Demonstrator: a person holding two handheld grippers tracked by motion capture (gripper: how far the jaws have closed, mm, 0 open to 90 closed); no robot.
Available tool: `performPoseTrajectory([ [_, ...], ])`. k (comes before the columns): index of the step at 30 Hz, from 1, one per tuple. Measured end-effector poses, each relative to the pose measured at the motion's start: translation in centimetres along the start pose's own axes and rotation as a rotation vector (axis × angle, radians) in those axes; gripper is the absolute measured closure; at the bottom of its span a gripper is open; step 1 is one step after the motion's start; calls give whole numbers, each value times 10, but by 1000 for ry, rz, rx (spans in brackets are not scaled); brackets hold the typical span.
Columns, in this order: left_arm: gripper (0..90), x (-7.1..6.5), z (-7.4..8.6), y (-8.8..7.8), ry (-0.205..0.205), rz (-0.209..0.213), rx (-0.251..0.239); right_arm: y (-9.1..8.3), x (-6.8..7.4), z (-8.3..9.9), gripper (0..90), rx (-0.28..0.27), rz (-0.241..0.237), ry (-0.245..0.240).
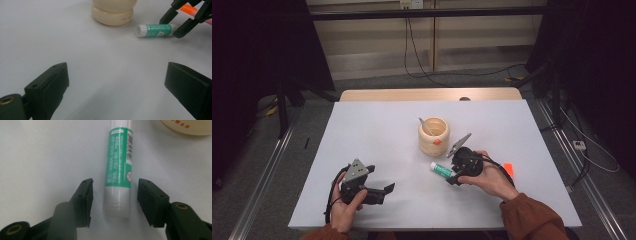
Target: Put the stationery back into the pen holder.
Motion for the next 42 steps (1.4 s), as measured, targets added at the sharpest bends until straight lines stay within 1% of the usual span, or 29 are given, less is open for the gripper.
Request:
performPoseTrajectory([
  [1, 54, 0, 0, 0, 2, 0, 1, 1, 0, 0, 512, 1, -1, 0],
  [2, 54, 1, 0, 0, 8, -2, 2, 1, 0, 2, 517, 10, 0, -1],
  [3, 54, 0, 0, 0, 0, -1, -1, 2, 0, 2, 519, 9, -1, -2],
  [5, 54, 0, 0, 0, 1, -3, 1, 5, 1, 2, 529, 13, -5, -14],
  [6, 54, 0, 0, 0, 3, -5, 3, 6, 2, 1, 534, 17, 4, -22],
  [9, 54, 0, 0, 0, 4, -2, 2, 7, 2, 0, 590, 17, 18, -32],
  [10, 54, 0, 0, 0, 3, -2, 1, 7, 2, 0, 602, 23, 33, -40],
  [12, 54, 0, 0, 0, 4, -3, 3, 7, 3, 0, 620, 20, 33, -50],
  [15, 54, 0, 0, 0, 4, -3, 3, 7, 2, 0, 652, 22, 39, -52],
  [16, 54, -1, 0, 0, 4, -2, 3, 6, 1, 1, 656, 23, 41, -48],
  [20, 54, 0, 0, 0, 6, -3, 6, 6, 0, 1, 659, 21, 36, -59],
  [21, 54, 0, 0, 0, 4, -4, 6, 6, 0, 1, 660, 20, 35, -59],
  [26, 56, 0, 1, 1, 3, -4, 9, 4, -1, 2, 661, 8, -1, -55],
  [28, 56, 0, 1, 0, 3, -3, 9, 3, 0, 2, 661, 7, -9, -46],
  [30, 56, 0, 0, 0, 3, 0, 7, 2, 1, 3, 661, 9, -15, -55],
  [33, 56, 0, 1, 0, 5, -2, 8, 0, 1, 3, 661, 4, -25, -49],
  [36, 56, 0, 0, 0, 2, -3, 9, -5, 1, 4, 661, -7, -31, -50],
  [38, 56, 1, 0, -1, 8, -5, 9, -8, 1, 4, 661, -23, -42, -41],
  [40, 56, 1, 0, -1, 2, -5, 4, -14, 1, 4, 661, -33, -46, -52],
  [42, 59, 2, 0, -1, -3, -7, -1, -20, 3, 3, 662, -52, -54, -51],
])
Point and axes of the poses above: each handheld gripper's, and its own axes: y roughly forward along the jaws, z roughly out of its underside, x roughly to its left, the point moved 7 cm from there along y, roughly forward along the jaws, and after that the axes turned 7 degrees about -y, right-handed, at the moved point
